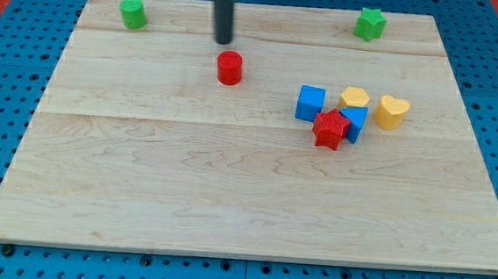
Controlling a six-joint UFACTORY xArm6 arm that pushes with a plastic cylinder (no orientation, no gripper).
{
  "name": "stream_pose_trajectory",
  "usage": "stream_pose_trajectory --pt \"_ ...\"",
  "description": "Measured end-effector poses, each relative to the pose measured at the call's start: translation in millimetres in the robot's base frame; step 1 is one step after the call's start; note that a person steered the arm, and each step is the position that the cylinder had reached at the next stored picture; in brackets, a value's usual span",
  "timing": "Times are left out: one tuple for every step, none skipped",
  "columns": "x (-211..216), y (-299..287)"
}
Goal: Push the red circle into the group of blocks
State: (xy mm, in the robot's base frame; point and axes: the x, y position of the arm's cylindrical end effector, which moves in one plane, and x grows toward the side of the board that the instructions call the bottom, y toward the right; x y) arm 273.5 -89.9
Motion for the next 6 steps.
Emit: stream_pose_trajectory --pt "46.4 -3.3" --pt "69.9 82.5" --pt "76.7 161.6" --pt "78.6 141.4" --pt "73.9 113.8" --pt "70.8 113.7"
